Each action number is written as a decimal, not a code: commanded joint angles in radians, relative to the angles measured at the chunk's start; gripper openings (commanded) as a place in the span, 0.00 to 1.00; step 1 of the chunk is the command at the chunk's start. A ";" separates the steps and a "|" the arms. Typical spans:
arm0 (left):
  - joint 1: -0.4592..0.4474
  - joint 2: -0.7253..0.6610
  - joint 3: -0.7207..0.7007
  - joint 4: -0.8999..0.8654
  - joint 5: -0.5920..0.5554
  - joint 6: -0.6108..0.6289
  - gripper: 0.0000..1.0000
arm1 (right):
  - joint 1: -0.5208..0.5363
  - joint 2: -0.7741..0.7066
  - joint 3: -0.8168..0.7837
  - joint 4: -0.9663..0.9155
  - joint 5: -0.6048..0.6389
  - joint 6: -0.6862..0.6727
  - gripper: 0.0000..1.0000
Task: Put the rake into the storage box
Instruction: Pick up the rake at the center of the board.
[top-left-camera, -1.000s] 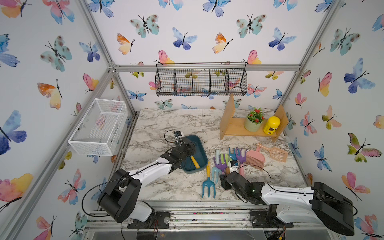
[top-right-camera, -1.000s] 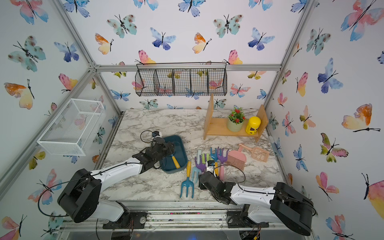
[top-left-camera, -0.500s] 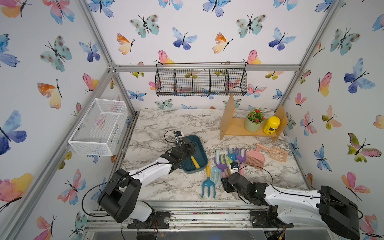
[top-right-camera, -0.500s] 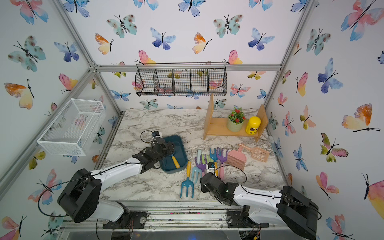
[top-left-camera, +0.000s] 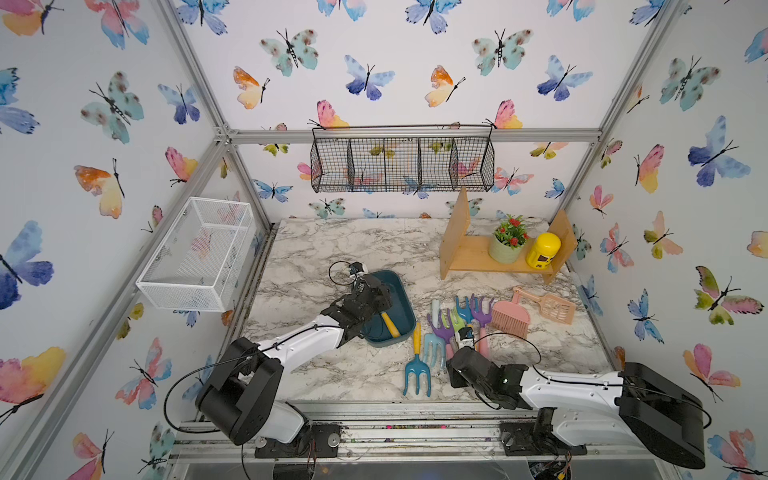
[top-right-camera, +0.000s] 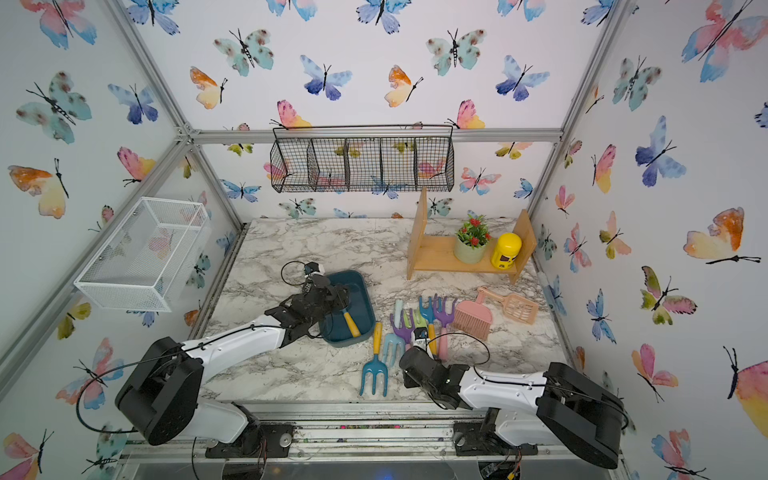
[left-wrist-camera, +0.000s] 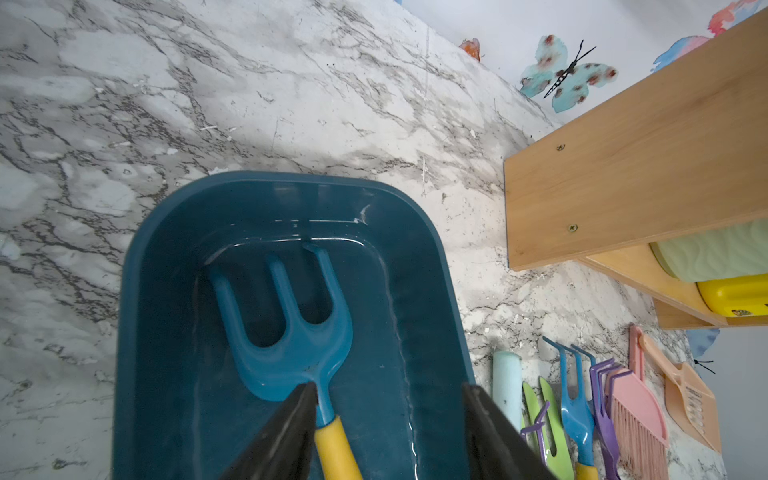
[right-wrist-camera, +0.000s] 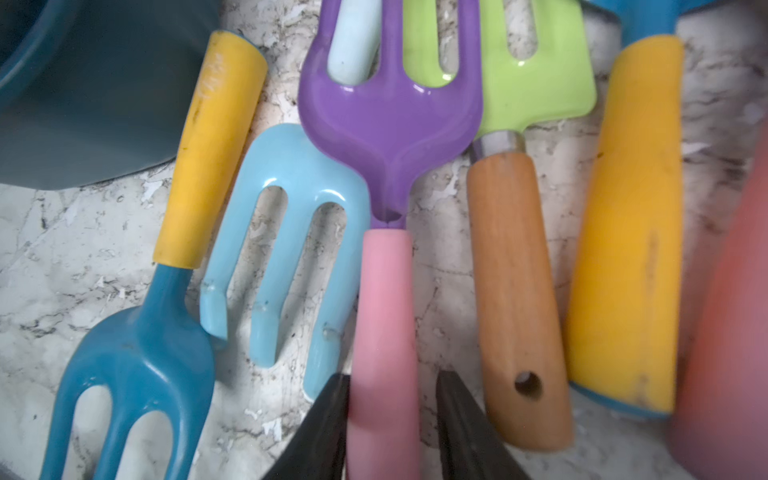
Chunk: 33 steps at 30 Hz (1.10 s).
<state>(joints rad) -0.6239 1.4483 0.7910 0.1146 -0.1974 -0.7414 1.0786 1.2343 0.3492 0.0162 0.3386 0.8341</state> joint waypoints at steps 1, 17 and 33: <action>-0.003 0.009 -0.012 0.006 0.000 0.003 0.59 | -0.002 0.024 -0.016 -0.027 0.019 0.014 0.35; -0.003 -0.015 -0.031 0.104 0.177 0.044 0.61 | -0.002 0.018 0.049 -0.042 0.073 0.000 0.15; -0.020 0.048 -0.041 0.371 0.584 0.073 0.63 | -0.002 -0.075 0.147 -0.017 0.111 -0.111 0.13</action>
<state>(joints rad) -0.6334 1.4792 0.7525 0.4309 0.2920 -0.6891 1.0790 1.1500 0.4488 -0.0151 0.4007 0.7605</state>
